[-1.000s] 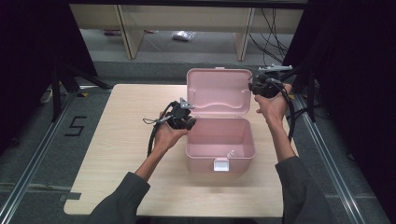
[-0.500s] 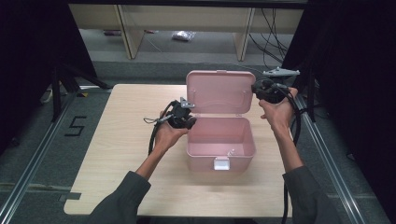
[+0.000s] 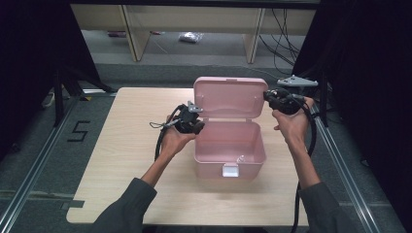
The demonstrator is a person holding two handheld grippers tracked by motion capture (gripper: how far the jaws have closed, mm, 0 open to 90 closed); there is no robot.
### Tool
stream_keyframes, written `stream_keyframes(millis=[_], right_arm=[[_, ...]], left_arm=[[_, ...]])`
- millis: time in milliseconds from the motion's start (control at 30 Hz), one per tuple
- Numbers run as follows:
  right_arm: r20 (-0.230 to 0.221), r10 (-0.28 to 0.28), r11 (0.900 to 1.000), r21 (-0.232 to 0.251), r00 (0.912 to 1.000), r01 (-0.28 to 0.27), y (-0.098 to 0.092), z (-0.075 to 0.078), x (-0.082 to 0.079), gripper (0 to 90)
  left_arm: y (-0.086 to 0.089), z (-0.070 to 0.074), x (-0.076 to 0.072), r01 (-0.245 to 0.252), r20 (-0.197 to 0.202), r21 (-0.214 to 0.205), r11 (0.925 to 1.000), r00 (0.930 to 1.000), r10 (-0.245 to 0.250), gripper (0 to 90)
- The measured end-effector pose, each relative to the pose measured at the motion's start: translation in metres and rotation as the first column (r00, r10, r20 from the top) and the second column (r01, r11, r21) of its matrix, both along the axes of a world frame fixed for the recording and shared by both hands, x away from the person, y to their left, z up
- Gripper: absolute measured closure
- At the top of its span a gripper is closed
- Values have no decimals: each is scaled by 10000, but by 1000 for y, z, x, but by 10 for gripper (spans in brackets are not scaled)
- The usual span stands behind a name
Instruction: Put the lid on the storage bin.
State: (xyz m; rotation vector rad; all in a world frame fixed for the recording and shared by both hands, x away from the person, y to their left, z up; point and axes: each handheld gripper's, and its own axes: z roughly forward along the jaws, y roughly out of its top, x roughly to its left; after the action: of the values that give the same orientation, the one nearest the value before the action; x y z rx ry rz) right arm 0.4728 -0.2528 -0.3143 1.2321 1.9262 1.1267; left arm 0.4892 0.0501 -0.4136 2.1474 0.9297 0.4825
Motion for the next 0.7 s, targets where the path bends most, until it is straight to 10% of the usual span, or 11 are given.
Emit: stream_keyframes(millis=[700], right_arm=[[401,229,9991,-365,9989,-215,-3,-2,-17,879]], left_arm=[[10,6,-7,-31,8,-496,9988,10000,31,648]])
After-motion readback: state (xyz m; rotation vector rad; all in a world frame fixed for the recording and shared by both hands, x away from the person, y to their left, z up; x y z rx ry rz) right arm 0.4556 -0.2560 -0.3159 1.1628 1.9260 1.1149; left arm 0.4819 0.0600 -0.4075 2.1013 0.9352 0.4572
